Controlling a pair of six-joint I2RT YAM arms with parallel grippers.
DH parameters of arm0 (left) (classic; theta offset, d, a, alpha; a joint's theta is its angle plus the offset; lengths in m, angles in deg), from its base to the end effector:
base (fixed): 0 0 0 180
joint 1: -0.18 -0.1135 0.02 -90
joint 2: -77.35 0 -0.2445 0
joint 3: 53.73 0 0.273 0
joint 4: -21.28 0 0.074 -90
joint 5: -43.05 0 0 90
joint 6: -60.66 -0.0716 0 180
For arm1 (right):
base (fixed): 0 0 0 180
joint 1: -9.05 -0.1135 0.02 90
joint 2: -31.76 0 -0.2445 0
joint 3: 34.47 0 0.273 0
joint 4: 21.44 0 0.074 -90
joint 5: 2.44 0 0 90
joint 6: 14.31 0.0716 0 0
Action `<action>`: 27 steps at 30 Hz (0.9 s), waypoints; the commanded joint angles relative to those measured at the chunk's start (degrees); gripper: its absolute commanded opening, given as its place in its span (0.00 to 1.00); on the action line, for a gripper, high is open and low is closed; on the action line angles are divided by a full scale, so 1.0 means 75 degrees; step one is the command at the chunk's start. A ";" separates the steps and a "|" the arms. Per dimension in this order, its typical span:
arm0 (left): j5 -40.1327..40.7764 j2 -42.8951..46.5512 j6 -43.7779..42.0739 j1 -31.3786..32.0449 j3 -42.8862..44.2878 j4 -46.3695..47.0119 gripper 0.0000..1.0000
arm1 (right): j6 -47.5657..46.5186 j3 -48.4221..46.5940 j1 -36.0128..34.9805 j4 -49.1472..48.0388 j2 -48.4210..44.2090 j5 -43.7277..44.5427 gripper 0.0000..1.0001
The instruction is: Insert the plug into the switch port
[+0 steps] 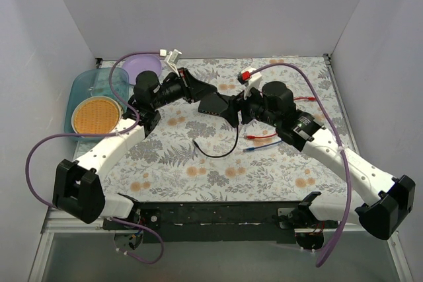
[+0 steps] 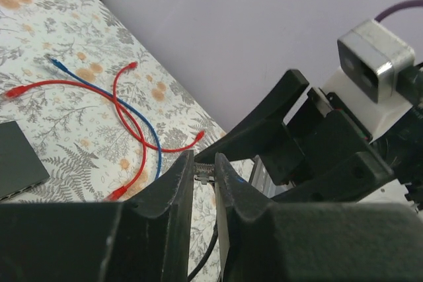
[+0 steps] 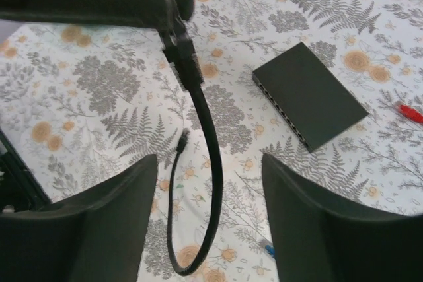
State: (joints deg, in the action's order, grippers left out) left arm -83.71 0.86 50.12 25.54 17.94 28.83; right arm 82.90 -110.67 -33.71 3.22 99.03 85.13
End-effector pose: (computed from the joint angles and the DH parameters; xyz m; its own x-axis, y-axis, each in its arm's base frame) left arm 0.3125 -0.1955 0.3346 -0.8605 -0.4637 -0.2107 0.2039 0.0655 -0.9768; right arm 0.2441 0.2299 0.3419 -0.2864 -0.0940 -0.9535 -0.6777 0.7234 0.1322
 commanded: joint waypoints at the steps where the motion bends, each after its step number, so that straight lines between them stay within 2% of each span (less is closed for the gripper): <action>1: -0.1272 -0.0044 -0.0247 -0.0007 -0.0070 0.0696 0.00 | -0.0128 -0.0696 0.0228 -0.0505 0.0008 -0.0938 0.75; 6: -0.1861 0.0353 -0.0504 0.0005 -0.0481 0.1330 0.00 | 0.0199 -0.0814 0.0884 -0.1032 -0.0074 -0.3079 0.74; 12: -0.2201 0.0660 -0.0377 0.0005 -0.0833 0.2092 0.00 | 0.0715 -0.0767 0.1213 -0.1525 0.0043 -0.4711 0.69; 18: -0.2201 0.0636 -0.0259 0.0005 -0.0821 0.2210 0.00 | 0.1125 -0.0638 0.1213 -0.1994 0.0137 -0.5440 0.59; 27: -0.2143 0.0741 -0.0165 0.0005 -0.0833 0.2292 0.00 | 0.1243 -0.0298 0.1213 -0.2158 0.0149 -0.5488 0.46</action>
State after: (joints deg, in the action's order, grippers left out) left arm -99.49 3.44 48.66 25.54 11.91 44.26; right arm 91.24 -113.71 -24.71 -9.67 99.81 45.76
